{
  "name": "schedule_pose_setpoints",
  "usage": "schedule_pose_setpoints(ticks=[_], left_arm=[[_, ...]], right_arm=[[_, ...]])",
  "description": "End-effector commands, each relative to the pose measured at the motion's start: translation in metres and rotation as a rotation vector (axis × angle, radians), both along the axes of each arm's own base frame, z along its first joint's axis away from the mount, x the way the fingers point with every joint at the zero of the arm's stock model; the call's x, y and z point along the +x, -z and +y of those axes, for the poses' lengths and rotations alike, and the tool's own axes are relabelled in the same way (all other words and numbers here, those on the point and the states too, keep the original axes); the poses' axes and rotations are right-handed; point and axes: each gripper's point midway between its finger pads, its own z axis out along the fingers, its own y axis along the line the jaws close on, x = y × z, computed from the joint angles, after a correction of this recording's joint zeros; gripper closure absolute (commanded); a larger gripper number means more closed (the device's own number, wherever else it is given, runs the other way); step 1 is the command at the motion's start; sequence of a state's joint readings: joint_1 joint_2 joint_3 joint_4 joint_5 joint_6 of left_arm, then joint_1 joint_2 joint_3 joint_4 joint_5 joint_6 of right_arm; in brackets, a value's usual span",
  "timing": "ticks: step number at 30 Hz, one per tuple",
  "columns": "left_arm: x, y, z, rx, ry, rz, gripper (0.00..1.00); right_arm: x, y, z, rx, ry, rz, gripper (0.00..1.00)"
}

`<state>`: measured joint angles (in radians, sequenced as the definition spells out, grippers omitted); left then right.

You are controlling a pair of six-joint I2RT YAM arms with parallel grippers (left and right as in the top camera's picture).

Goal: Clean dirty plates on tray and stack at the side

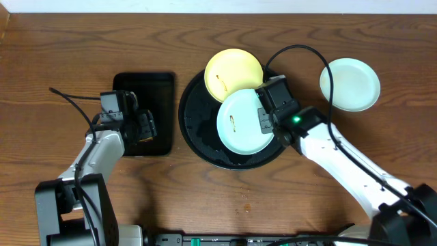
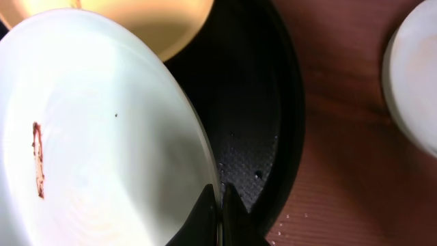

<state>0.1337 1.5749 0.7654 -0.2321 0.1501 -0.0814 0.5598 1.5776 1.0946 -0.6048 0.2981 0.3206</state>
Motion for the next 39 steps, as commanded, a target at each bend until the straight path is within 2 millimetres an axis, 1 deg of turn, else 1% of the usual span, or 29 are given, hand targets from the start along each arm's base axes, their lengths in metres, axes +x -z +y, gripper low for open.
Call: schedule_pose_setpoints(ticks=[1,4,6,8,9,11,12,16,17,21,23,29,34,39], left_arm=[[-0.005,0.007,0.001,0.008,-0.004,0.022,0.26],[-0.005,0.007,0.001,0.008,-0.004,0.022,0.26],[-0.005,0.007,0.001,0.008,-0.004,0.022,0.26],[-0.005,0.007,0.001,0.008,-0.004,0.021,0.27],[-0.005,0.007,0.001,0.008,-0.004,0.021,0.29],[-0.005,0.007,0.001,0.008,-0.004,0.021,0.35],[-0.005,0.007,0.001,0.008,-0.004,0.021,0.39],[-0.005,0.007,0.001,0.008,-0.004,0.021,0.39],[-0.005,0.007,0.001,0.008,-0.004,0.021,0.39],[-0.005,0.007,0.001,0.008,-0.004,0.021,0.39],[-0.005,0.007,0.001,0.008,-0.004,0.021,0.39],[-0.005,0.007,0.001,0.008,-0.004,0.021,0.39],[-0.005,0.007,0.001,0.008,-0.004,0.021,0.39],[-0.005,0.007,0.001,0.008,-0.004,0.021,0.39]], right_arm=[[0.002,0.024,0.001,0.016,0.046,0.054,0.99],[0.002,0.047,0.005,0.036,0.039,0.12,0.99],[0.001,0.058,0.007,0.052,0.037,0.157,0.99],[0.001,0.063,0.007,0.074,0.036,0.18,0.99],[0.001,0.063,0.007,0.084,0.039,0.186,0.99],[0.001,0.063,0.005,0.099,0.043,0.195,0.96],[0.001,0.064,0.004,0.106,0.047,0.202,0.91],[0.0,0.065,0.003,0.125,0.047,0.218,0.77],[-0.001,0.065,0.004,0.13,0.043,0.222,0.75],[-0.001,0.065,0.004,0.131,0.043,0.224,0.75],[-0.001,0.066,0.002,0.128,0.042,0.226,0.72],[-0.002,0.067,-0.007,0.14,0.056,0.252,0.73],[-0.004,0.07,-0.007,0.186,0.05,0.283,0.75],[-0.006,0.076,-0.008,0.193,0.048,0.282,0.79]])
